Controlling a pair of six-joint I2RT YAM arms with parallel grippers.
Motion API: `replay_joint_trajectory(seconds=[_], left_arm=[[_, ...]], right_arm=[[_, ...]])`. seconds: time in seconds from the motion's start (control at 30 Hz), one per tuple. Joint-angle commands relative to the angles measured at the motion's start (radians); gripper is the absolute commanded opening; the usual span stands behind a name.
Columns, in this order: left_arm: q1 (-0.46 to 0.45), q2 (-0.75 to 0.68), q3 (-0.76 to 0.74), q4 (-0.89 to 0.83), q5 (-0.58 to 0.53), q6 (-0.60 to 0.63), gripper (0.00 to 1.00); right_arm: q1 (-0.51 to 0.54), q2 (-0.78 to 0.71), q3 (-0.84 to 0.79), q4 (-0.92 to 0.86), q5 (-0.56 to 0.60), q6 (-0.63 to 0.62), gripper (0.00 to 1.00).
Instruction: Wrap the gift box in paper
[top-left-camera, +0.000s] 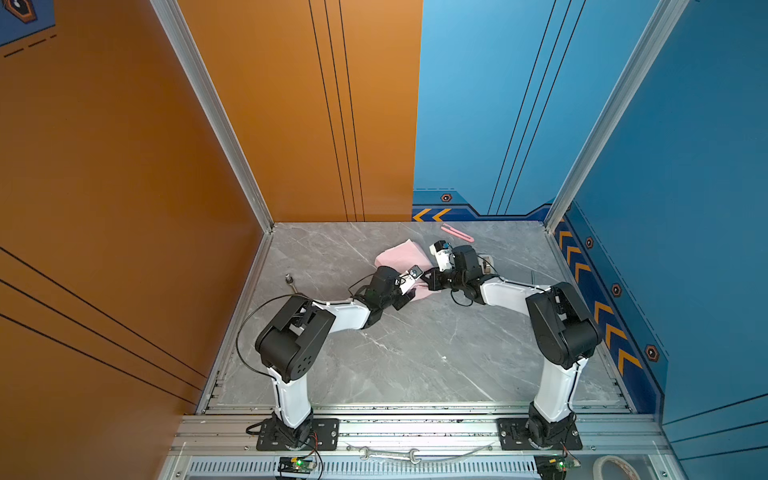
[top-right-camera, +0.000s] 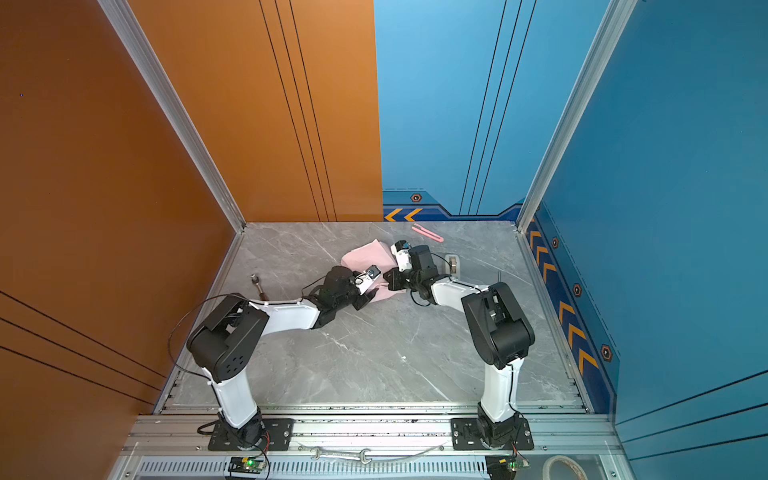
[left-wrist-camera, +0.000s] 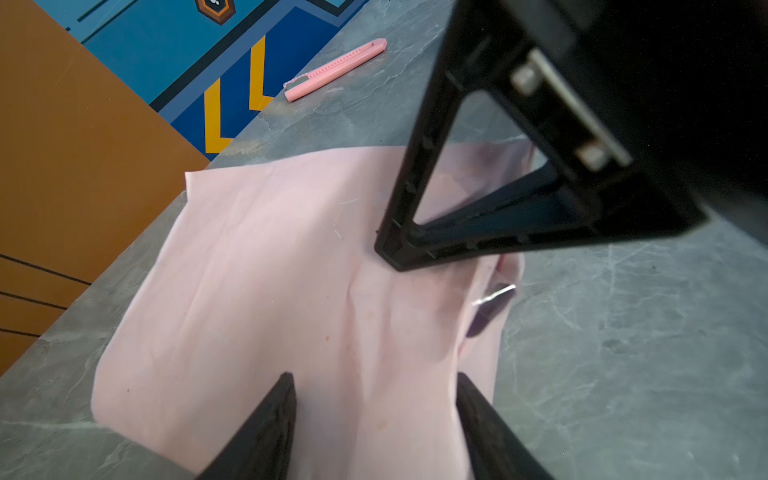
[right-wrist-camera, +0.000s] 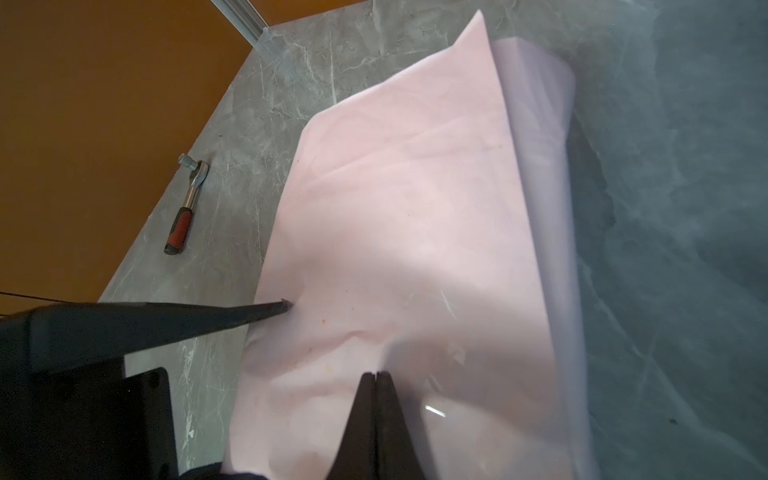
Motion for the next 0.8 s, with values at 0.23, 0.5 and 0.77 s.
replay_joint_trajectory(seconds=[0.23,0.5,0.77], left_arm=[[-0.006,-0.014,0.000,-0.018,0.024,-0.020,0.60],[-0.009,-0.011,0.007,-0.019,0.023,-0.022,0.59],[-0.009,-0.017,0.006,-0.020,0.019,-0.020,0.59]], right_arm=[[0.000,-0.114,-0.031,-0.064,0.033,-0.031,0.14],[0.011,-0.054,-0.017,-0.087,0.003,-0.010,0.13],[0.003,0.006,0.033,-0.161,0.031,0.001,0.13]])
